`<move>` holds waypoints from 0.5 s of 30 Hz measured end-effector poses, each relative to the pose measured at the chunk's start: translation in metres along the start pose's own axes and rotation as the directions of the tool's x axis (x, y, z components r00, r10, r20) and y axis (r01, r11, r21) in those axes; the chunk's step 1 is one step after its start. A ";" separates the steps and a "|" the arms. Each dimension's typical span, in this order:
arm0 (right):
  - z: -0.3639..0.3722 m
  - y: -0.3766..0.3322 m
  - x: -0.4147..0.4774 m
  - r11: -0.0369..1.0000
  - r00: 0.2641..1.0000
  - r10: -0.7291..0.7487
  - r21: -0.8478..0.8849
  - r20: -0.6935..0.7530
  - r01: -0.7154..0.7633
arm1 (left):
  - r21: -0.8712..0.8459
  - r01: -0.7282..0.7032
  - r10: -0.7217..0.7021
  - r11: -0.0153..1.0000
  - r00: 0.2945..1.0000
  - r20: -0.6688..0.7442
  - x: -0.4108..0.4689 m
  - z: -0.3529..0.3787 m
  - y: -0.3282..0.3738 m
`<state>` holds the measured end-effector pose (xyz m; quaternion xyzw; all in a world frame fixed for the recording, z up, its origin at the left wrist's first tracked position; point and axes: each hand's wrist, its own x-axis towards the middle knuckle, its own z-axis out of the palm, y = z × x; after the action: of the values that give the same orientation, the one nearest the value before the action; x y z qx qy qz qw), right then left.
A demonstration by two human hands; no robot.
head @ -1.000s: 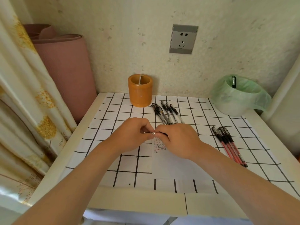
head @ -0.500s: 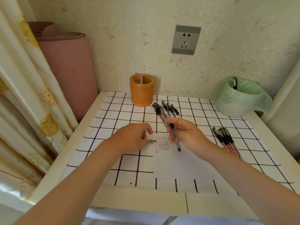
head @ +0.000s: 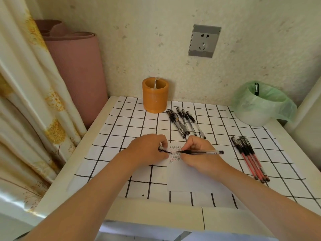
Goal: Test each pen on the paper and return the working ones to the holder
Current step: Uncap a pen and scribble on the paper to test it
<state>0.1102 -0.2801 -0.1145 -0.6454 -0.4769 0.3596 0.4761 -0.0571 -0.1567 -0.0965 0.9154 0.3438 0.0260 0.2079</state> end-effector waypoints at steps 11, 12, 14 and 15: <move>0.012 0.006 0.003 0.988 0.989 -0.128 -0.083 0.072 0.134 | 0.013 0.013 -0.013 1.000 1.000 -0.006 0.001 0.003 0.000; 0.011 0.007 0.003 0.988 0.989 -0.125 -0.080 0.076 0.131 | 0.019 0.012 -0.012 1.000 1.000 -0.010 0.001 0.004 0.000; 0.011 0.007 0.003 0.986 0.988 -0.130 -0.098 0.078 0.138 | 0.027 0.011 -0.010 1.000 1.000 -0.015 0.001 0.004 0.000; 0.010 0.007 0.003 0.984 0.988 -0.136 -0.109 0.078 0.144 | 0.028 0.010 -0.009 1.000 1.000 -0.015 0.001 0.005 0.000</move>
<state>0.1034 -0.2752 -0.1245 -0.6235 -0.5573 0.3196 0.4455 -0.0554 -0.1578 -0.1009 0.9163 0.3500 0.0268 0.1927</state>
